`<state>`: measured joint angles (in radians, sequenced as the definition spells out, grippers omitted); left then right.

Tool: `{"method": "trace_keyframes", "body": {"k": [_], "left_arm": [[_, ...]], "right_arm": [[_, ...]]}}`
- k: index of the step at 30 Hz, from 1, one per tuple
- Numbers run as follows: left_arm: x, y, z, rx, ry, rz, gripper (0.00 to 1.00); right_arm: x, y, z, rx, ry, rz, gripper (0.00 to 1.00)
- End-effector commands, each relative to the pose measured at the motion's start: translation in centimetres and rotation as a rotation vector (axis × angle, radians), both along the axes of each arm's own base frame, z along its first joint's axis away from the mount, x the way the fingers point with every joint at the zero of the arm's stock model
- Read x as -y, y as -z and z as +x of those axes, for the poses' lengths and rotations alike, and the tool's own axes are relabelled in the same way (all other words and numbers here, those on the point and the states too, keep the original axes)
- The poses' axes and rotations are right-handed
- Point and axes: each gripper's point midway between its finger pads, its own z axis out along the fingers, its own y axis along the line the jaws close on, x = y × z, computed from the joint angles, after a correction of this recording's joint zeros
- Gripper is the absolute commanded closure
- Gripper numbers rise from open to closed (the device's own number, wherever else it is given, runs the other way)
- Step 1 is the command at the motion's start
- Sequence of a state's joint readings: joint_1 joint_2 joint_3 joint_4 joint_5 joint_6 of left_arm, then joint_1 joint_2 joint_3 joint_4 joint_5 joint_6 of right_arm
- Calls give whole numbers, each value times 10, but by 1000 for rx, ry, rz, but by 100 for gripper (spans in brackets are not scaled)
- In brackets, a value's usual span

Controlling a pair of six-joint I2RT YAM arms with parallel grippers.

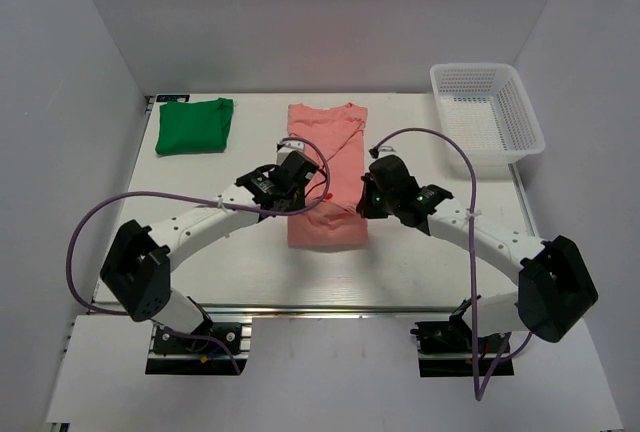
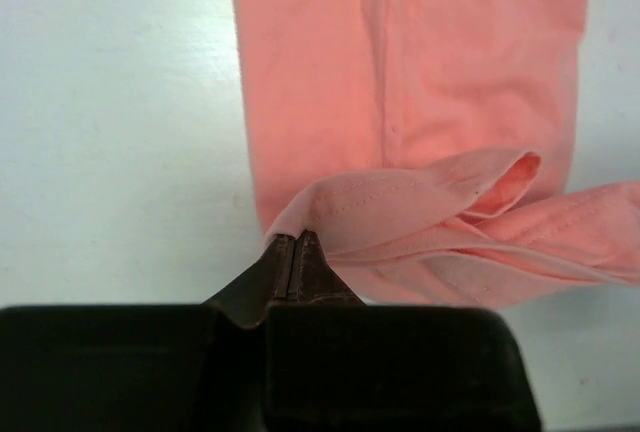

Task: Fold and stack the t-shirts
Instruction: Fold the folded rectangular tshirt in 1/3 of the way

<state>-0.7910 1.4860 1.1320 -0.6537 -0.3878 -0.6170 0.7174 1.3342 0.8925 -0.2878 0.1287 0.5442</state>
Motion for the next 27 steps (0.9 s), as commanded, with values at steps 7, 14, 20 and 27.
{"method": "trace_keyframes", "body": {"k": [7,14,20,27], "left_arm": [[-12,-29,62,117,-65,75,97],[-9,-20,95,103,-76,80,98],[-10,-16,124,101,-88,80,100],[-10,-11,144,110,-95,72,100]], "right_arm": [[7,-36,72,143,90,-52,100],[-1,-28,104,112,74,-51,100],[7,-25,134,110,89,-56,100],[2,-10,158,85,36,-15,100]]}}
